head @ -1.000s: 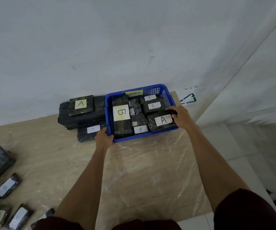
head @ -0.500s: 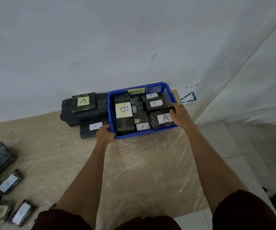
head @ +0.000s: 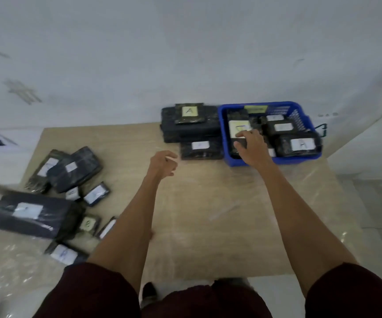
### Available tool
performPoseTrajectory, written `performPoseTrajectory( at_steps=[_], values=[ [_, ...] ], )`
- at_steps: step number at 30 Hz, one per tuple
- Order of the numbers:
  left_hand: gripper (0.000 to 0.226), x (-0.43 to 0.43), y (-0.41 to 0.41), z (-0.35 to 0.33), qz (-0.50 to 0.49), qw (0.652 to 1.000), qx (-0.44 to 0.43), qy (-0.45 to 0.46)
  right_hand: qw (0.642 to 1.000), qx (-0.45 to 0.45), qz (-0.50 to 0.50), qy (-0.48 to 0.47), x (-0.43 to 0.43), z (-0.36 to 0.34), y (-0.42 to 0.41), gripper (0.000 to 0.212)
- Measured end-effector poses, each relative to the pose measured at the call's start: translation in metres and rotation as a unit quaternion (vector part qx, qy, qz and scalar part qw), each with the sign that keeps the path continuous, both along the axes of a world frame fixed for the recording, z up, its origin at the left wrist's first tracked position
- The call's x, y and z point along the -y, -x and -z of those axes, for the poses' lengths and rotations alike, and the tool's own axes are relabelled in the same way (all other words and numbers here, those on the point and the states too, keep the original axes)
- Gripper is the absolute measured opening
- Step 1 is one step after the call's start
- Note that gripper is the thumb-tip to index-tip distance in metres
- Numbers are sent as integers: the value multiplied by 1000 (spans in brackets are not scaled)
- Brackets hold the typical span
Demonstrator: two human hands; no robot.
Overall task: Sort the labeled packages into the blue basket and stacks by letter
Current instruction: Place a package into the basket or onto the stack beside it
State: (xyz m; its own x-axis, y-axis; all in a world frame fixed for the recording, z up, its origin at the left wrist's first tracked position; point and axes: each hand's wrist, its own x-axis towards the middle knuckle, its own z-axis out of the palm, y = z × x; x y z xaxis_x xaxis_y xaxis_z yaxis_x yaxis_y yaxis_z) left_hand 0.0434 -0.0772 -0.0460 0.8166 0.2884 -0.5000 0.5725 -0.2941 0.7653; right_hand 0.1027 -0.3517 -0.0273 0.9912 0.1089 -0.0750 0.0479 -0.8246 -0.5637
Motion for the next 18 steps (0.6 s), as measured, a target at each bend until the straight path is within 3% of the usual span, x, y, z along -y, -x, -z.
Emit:
performPoseTrajectory(
  at_steps=[6,10,14,18],
  values=[
    [22,-124,83,16,59,996,-17,-68,995,-74,-21,-57,-130,30,85,14],
    [25,-178,140,33,120,983,-47,-128,982,-176,-40,-59,-190,55,150,11],
    [28,-200,177,57,147,977,-63,-142,966,-242,-93,-17,-239,81,197,25],
    [27,-206,202,75,165,976,-59,-130,950,-229,-177,121,-272,102,225,52]
  ],
)
